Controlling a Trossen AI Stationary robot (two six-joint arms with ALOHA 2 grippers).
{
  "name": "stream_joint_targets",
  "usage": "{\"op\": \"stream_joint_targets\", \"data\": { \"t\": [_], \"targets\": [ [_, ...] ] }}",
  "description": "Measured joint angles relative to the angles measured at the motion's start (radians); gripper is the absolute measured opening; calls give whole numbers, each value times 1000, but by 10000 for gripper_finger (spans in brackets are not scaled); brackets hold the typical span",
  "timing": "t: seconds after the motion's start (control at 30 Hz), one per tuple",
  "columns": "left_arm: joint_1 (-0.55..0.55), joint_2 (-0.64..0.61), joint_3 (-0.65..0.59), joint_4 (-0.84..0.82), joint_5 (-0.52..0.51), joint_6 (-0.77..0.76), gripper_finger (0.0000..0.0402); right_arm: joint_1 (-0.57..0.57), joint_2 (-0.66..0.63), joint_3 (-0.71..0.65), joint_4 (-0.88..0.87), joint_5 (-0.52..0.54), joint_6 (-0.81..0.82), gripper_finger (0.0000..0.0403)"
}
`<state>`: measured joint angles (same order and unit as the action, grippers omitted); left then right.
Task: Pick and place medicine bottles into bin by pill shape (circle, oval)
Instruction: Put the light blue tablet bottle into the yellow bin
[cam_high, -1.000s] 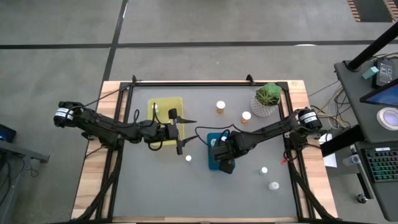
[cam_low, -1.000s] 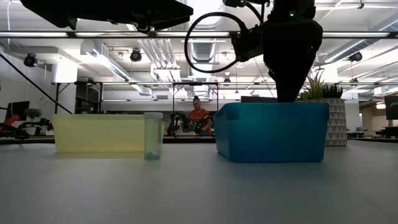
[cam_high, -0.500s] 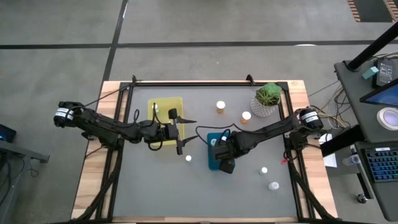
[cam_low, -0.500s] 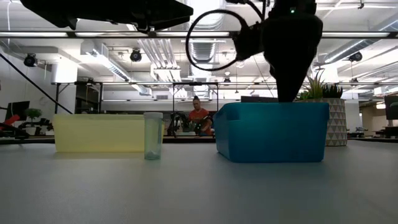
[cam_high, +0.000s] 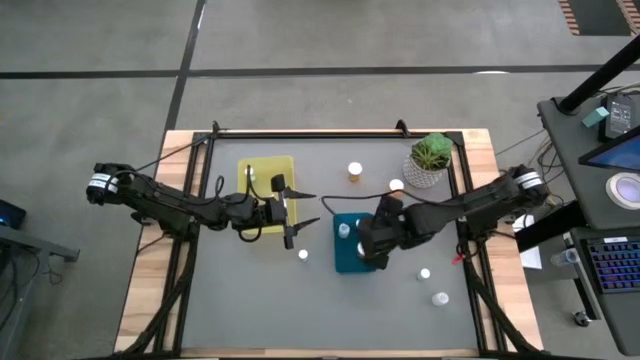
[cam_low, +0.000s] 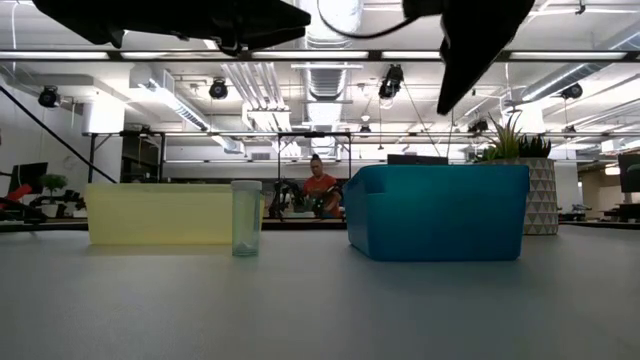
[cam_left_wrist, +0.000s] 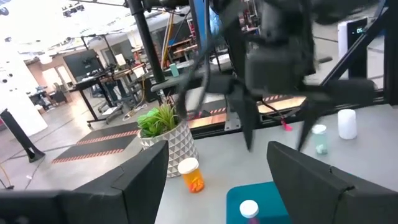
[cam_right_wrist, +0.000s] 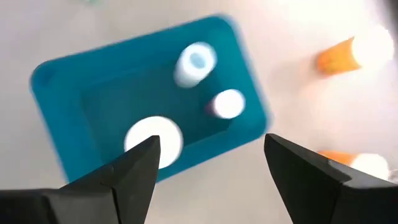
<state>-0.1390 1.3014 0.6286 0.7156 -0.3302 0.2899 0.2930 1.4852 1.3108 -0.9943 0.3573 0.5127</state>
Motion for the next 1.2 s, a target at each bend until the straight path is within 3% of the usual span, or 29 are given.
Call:
{"op": "stream_joint_targets", "data": {
  "t": [0.13, 0.23, 0.43, 0.6, 0.87, 1.03, 1.2],
  "targets": [
    [0, -3, 0, -14, 8, -66, 257, 11, -122, -100, 121, 119, -93, 279],
    [0, -25, 12, -147, 57, -120, 257, 12, -229, -223, 342, 167, -232, 278],
    [-13, -25, 121, -566, 106, -276, 254, -13, -417, -474, 894, 160, -579, 274],
    [-67, 24, 244, -853, 117, -340, 249, -40, -529, -596, 1147, 91, -760, 272],
    [-129, 172, 430, -1129, 117, -416, 248, -67, -660, -675, 1238, 6, -896, 270],
    [-142, 283, 467, -1153, 143, -442, 248, -67, -724, -699, 1215, 5, -891, 271],
    [-129, 305, 480, -1148, 229, -551, 248, -67, -763, -733, 1209, 6, -880, 271]
  ]
}}
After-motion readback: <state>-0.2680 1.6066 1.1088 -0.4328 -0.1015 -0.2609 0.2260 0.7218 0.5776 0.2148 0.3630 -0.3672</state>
